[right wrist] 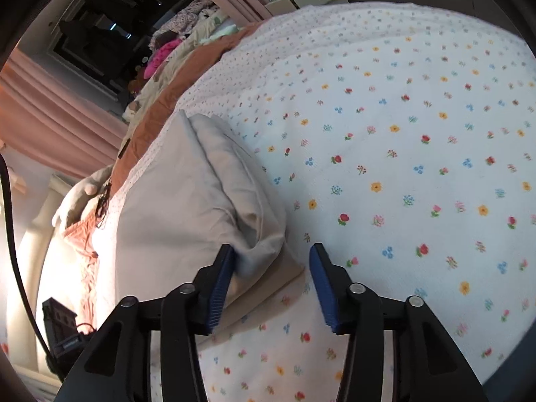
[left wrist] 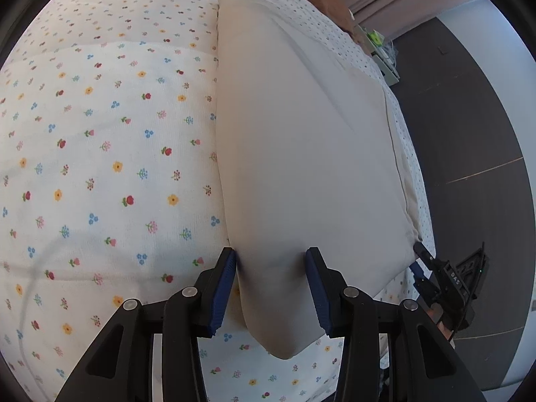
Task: Fold large clothes
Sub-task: 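Close both tools on the edge of the folded beige jacket bundle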
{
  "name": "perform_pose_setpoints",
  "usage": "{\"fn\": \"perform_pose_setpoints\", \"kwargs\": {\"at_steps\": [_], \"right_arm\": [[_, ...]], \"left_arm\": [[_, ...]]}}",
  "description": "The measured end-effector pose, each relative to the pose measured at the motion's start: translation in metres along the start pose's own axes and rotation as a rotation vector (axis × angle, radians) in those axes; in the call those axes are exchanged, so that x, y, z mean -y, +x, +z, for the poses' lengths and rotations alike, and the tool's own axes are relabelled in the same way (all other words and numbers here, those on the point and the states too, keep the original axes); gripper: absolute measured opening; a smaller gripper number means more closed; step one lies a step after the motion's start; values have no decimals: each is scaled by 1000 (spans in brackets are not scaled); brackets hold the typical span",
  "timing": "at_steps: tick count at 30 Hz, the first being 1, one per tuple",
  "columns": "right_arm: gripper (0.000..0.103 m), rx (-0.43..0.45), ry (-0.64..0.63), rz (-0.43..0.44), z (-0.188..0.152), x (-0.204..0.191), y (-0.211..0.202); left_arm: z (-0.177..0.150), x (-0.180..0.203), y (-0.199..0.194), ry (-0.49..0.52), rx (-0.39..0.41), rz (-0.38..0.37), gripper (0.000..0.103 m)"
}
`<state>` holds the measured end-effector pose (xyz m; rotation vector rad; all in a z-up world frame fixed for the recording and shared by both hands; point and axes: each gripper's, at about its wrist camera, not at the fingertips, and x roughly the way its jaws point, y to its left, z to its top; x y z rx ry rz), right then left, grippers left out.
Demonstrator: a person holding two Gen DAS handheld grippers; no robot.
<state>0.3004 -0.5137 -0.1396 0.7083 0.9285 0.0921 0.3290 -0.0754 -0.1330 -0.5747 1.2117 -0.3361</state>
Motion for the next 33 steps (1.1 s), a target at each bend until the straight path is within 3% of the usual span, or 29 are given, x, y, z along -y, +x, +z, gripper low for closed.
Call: {"fn": "perform_pose_setpoints", "kwargs": {"at_steps": [2,6,8,10,13,23,33], "right_arm": [[61,-27,0,6,3,-1,12],[61,-61,-14,71,10,-7,28],[55,-74,17,83,11,-4,33],[39,-86,24,96,11,-4,32],[27,-70,12,139,5,-6,24],[23,-113,-51,137,-23,-26,-4],[23,-207,-144,120,-63,-30,-35]], "left_arm": [[-1,1,2,-10,-1,-6,44],[2,-1,6,-13,-4,-15,44],[4,-7,7,-31,-4,-43,40],[4,-11,5,-40,2,-60,33],[2,-8,-1,-7,13,-42,24],[-2,-5,-32,84,12,-7,17],[-43,-4,-52,176,-40,30,17]]}}
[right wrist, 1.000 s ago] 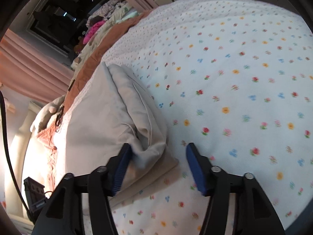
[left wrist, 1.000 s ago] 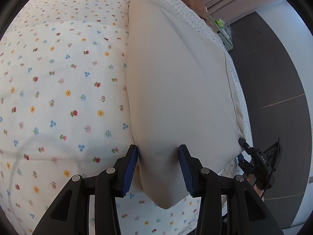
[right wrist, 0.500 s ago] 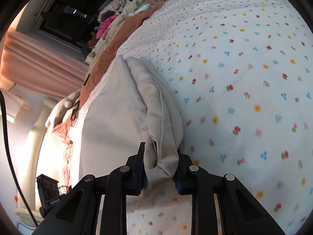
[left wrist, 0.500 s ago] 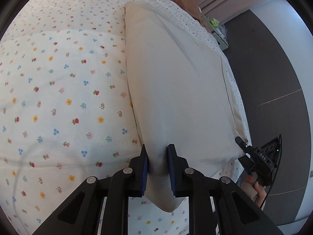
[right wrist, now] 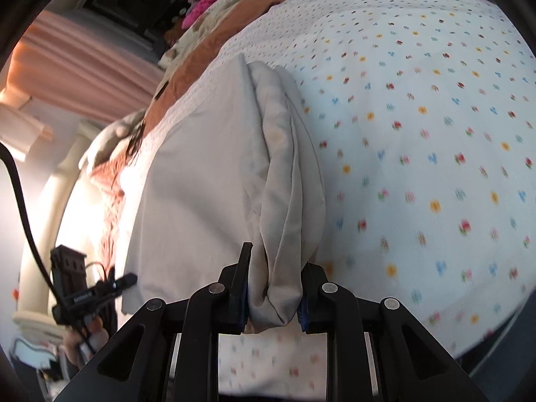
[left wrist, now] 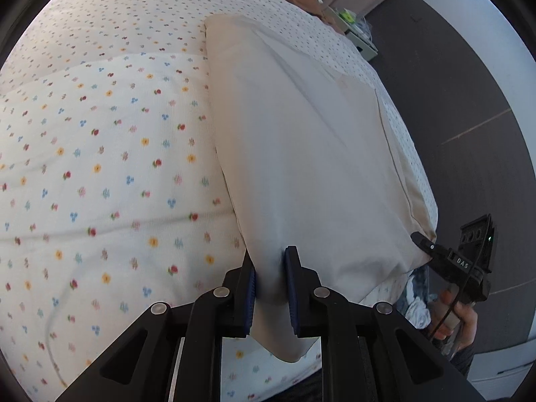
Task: Fold large clothes
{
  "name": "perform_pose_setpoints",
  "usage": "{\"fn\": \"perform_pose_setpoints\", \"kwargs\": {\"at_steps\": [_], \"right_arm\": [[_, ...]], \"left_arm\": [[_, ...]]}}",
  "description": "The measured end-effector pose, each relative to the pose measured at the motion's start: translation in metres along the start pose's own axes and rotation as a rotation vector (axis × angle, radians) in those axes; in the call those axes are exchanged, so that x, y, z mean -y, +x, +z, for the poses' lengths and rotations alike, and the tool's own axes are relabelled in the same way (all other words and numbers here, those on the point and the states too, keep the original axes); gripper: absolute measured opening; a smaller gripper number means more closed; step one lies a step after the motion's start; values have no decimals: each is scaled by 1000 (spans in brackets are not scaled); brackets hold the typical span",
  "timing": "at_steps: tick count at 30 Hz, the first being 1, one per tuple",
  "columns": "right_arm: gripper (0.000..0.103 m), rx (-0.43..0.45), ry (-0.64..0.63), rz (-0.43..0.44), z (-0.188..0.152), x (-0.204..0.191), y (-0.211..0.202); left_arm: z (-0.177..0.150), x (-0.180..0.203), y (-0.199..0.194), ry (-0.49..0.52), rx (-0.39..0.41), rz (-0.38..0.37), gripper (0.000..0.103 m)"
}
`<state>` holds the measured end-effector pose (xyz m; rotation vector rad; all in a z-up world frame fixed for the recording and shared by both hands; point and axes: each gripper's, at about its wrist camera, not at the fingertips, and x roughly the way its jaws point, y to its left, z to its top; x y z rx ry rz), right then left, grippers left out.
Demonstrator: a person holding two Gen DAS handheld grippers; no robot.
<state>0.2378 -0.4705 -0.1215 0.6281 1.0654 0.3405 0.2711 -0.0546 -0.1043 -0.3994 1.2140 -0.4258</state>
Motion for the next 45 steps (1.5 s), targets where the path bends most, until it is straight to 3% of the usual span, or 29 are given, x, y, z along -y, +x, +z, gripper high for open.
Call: {"fn": "perform_pose_setpoints", "kwargs": {"at_steps": [7,15,17,18,22,23,34,45], "right_arm": [[23,-48,-14,-4,-23,5,-10],[23,-79,-41,-19,-37,6,-17],[29,-86,-21,-43,-35,10,-15],[37,-90,-12,-60,-33,11,-15],[64,-62,20,-98,-20,24,-19],[66,-41,19,-106,-15,25,-22],[66,-11,-10,-46,49,10,-3],[66,-142,-34,-37,106,7,60]], "left_arm": [[-30,8,-1,16,-28,27,17],[-41,13,4,56,-59,66,19],[-37,12,10,50,-90,79,25],[-36,10,13,37,-102,75,26],[-25,6,13,16,-82,66,39],[-22,6,13,16,-68,74,41],[21,-7,23,-62,-6,86,44],[65,-22,28,-161,54,79,44]]}}
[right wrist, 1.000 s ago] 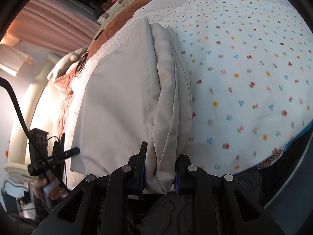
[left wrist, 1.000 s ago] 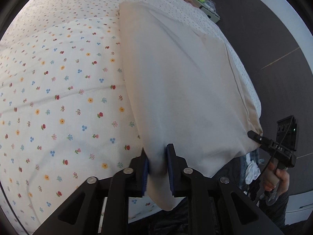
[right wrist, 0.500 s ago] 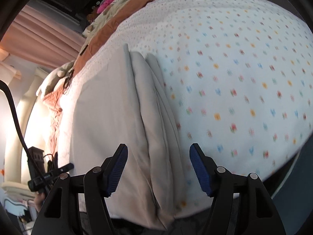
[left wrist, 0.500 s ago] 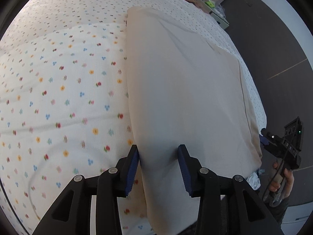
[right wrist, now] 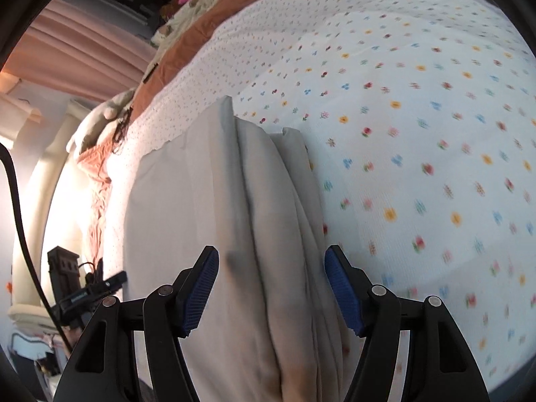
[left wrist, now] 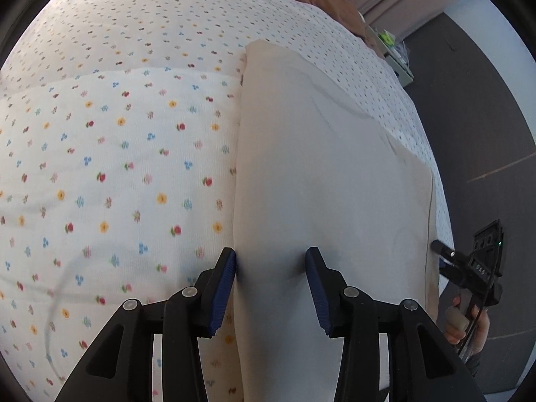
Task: Fold large clothes
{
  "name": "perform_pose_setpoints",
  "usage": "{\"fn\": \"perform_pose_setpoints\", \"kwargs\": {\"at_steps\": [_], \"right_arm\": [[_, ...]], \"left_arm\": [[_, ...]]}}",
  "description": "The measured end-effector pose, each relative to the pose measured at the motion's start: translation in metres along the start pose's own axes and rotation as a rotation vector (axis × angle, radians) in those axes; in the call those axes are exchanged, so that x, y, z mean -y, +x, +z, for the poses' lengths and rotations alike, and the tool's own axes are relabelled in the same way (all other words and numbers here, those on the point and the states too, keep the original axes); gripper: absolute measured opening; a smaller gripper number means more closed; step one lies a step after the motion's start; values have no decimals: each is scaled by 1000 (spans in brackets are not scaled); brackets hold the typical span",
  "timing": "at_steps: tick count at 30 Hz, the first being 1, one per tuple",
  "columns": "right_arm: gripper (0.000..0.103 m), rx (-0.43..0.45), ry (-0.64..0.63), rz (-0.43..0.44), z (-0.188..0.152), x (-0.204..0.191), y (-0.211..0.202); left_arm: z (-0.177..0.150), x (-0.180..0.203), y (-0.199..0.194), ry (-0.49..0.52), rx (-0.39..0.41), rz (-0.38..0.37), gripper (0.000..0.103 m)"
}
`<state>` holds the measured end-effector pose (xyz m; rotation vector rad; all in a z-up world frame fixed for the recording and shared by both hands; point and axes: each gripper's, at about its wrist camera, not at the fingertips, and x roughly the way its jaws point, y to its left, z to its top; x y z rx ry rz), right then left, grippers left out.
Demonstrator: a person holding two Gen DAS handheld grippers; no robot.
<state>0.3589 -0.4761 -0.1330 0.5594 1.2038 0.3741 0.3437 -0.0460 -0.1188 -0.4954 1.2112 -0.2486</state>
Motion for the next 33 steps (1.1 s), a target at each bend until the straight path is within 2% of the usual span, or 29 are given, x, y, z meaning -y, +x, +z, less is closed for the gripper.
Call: {"fn": "perform_pose_setpoints", "kwargs": {"at_steps": [3,6,13,18,25,27,29,30,33], "right_arm": [[69,-52,-29,-13,10,1,17],[75,-75,-36,23,17,2,24],[75,-99,-28,120,31,7,36],[75,-138,-16,201,42,5,50],[75,-197,-4,273,53,4,63],[72,-199,19,266,57,3,64],[61,-185,20,228,57,1,65],[53,-175,18,200,55,-1,64],[40,-138,7,163,52,-6,58]], "left_arm": [[8,-4,-2,-35,9,8,44],[11,-8,-5,-60,15,8,44],[19,-9,4,-76,10,9,44],[24,-9,8,-81,17,16,44],[38,-4,16,-68,31,34,44],[46,-4,21,-68,37,33,44],[55,-6,26,-80,40,33,44],[59,-6,28,-85,41,32,44],[69,-2,33,-69,55,40,44]]}}
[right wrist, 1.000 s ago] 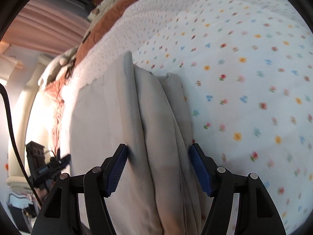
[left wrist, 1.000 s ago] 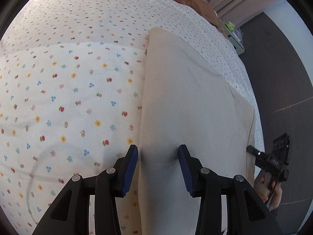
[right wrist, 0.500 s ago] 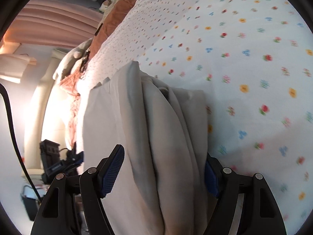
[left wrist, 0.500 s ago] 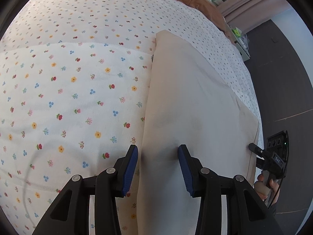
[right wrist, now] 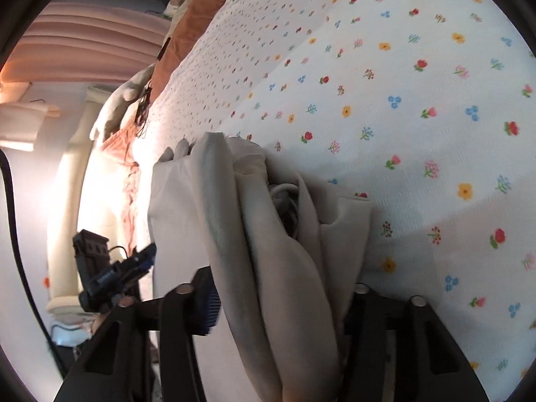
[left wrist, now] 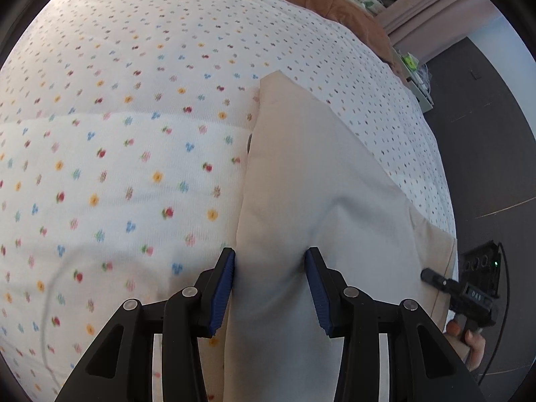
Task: Fold large clothes
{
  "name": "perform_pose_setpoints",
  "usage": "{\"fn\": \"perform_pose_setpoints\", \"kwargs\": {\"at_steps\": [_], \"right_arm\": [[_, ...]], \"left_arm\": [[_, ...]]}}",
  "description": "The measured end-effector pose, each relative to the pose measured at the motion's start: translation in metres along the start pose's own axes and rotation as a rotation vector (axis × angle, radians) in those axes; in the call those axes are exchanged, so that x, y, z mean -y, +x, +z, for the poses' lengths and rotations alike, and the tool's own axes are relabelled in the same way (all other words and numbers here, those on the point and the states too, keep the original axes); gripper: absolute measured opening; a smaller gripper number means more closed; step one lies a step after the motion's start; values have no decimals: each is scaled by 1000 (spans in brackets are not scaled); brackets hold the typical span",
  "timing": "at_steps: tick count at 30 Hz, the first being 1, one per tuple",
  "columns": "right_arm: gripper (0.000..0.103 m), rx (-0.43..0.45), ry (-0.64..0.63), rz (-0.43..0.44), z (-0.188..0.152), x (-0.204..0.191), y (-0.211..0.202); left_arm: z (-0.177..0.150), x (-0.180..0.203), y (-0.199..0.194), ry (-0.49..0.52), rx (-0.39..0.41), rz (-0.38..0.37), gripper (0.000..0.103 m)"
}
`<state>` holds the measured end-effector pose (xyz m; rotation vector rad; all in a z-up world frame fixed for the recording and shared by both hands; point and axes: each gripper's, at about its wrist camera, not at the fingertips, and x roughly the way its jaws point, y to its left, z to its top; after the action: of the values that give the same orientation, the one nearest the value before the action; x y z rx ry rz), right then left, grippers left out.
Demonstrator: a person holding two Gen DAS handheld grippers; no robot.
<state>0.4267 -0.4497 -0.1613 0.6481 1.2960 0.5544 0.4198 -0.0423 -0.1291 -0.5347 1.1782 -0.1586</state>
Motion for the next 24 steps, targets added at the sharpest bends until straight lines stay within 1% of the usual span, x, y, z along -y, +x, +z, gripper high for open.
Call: {"fn": "perform_pose_setpoints", "kwargs": {"at_steps": [4,6,7,9,11,14,16,19,24], "right_arm": [[24,50,-13,-12,-6,-8,-9],[21,77,-33,-25,-10,-17,-14],[20,86,-40,-32,-12,-20,-16],[19,107,-53,-44,-14,-27,-20],[18,128,-62,-50,-16,-33,-24],[16,160,-83,-56,-20,-46,-30],[16,183,-103,-55,-24,-58,-37],[15,216,-128,-52,-31,-73,-48],[15,285,-153,-41,-50,-94,-74]], "left_arm": [[10,2,5,-6,0,-3,44],[14,5,4,11,8,-1,42],[15,6,4,19,12,1,40],[16,9,2,31,20,4,34],[16,13,0,38,25,2,26],[14,18,-5,57,40,10,21],[13,21,-11,70,52,12,17],[11,27,-23,76,80,-6,14],[5,45,-56,123,152,-40,10]]}}
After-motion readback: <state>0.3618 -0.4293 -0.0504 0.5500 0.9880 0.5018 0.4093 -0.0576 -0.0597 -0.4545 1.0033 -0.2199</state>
